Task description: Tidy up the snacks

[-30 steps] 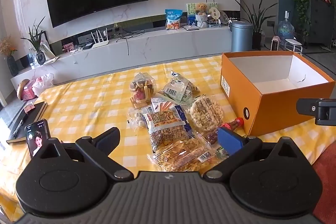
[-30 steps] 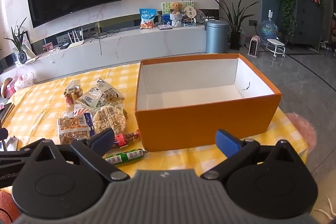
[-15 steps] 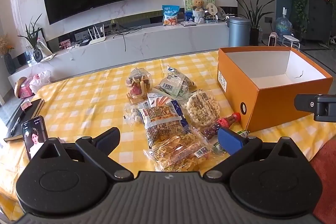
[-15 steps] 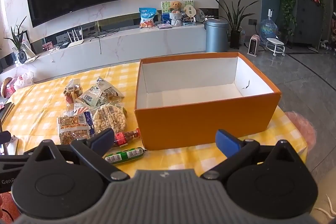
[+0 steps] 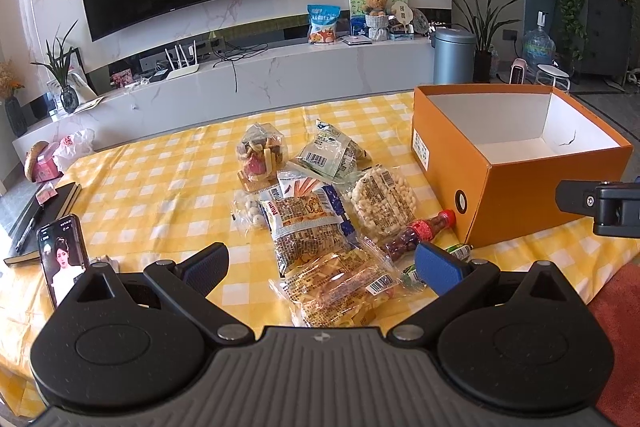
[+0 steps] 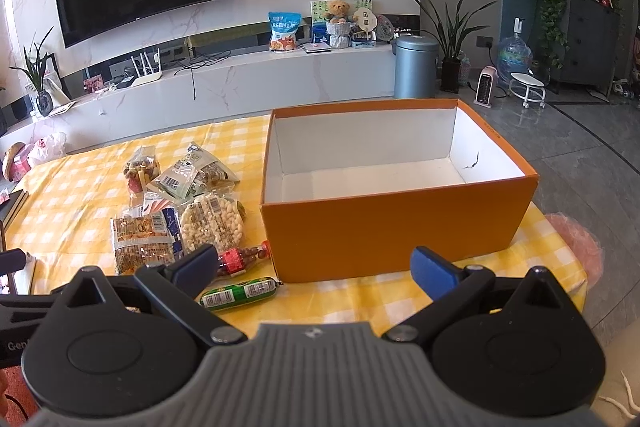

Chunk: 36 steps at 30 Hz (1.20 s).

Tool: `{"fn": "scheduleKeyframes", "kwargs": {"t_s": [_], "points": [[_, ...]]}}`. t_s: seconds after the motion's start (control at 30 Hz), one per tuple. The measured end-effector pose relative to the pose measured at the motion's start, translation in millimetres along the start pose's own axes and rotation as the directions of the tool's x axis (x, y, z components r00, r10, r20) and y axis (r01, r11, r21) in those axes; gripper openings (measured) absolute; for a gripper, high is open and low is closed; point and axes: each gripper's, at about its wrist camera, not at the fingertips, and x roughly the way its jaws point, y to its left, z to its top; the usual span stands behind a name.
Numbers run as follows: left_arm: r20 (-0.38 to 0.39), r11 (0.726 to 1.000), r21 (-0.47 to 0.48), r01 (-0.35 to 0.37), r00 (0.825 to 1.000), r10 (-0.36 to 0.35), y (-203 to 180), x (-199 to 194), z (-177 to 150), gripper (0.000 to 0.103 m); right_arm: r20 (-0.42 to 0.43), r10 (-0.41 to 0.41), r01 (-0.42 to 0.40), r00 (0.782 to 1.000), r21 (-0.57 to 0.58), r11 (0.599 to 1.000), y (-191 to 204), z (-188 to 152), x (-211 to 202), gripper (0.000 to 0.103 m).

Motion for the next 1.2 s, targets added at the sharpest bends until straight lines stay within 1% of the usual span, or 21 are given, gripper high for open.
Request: {"fn": "scheduleKeyframes", "kwargs": {"t_s": [1.2], "points": [[-0.01, 1.0, 0.0, 0.004, 1.0, -0.004, -2.9, 2.4, -3.2, 0.103, -0.009, 0.008, -0.008, 1.0, -0.015, 1.0, 1.9, -1.5, 0.4, 0.1]]}}
